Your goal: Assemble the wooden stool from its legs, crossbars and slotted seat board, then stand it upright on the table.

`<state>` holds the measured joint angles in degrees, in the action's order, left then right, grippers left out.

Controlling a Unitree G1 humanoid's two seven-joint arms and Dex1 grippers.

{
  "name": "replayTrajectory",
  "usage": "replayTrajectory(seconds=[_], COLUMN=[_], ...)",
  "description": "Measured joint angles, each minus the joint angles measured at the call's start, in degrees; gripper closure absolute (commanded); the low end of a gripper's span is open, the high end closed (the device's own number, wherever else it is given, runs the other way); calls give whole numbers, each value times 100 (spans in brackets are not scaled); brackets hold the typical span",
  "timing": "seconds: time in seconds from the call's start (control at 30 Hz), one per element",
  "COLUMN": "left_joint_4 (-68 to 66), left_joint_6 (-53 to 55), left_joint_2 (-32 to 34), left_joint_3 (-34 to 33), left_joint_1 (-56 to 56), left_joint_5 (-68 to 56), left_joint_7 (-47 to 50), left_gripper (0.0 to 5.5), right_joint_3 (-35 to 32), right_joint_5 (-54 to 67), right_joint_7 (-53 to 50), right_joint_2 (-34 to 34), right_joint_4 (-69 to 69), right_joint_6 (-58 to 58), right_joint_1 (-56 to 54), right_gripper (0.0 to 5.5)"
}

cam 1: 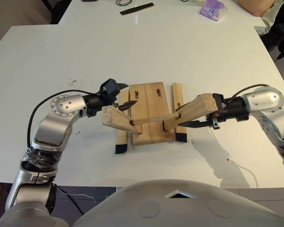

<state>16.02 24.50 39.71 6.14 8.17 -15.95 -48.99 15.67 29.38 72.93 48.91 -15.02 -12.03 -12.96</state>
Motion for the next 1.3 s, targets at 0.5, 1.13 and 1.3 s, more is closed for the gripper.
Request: replayTrajectory(seconds=[0.5,1.13,1.3], left_joint_4=[-252,-172,-118], left_joint_6=[1592,2092,2095], left_joint_2=[-392,-207,-213], left_joint_3=[-560,552,752], left_joint_1=[2557,2705,2558], left_joint_5=[-2250,-2662,-2654], left_joint_7=[-887,-2699,-2804], left_gripper=[197,288,288], right_joint_3=[471,586,671], right_joint_5=[-45,-62,-90], right_joint_7=[244,151,102], right_joint_2=[-149,-181,-203], right_joint_4=[502,557,566], right_joint_6=[52,142,147], right_joint_1=[-720,-757,-769], right_gripper=[351,351,351])
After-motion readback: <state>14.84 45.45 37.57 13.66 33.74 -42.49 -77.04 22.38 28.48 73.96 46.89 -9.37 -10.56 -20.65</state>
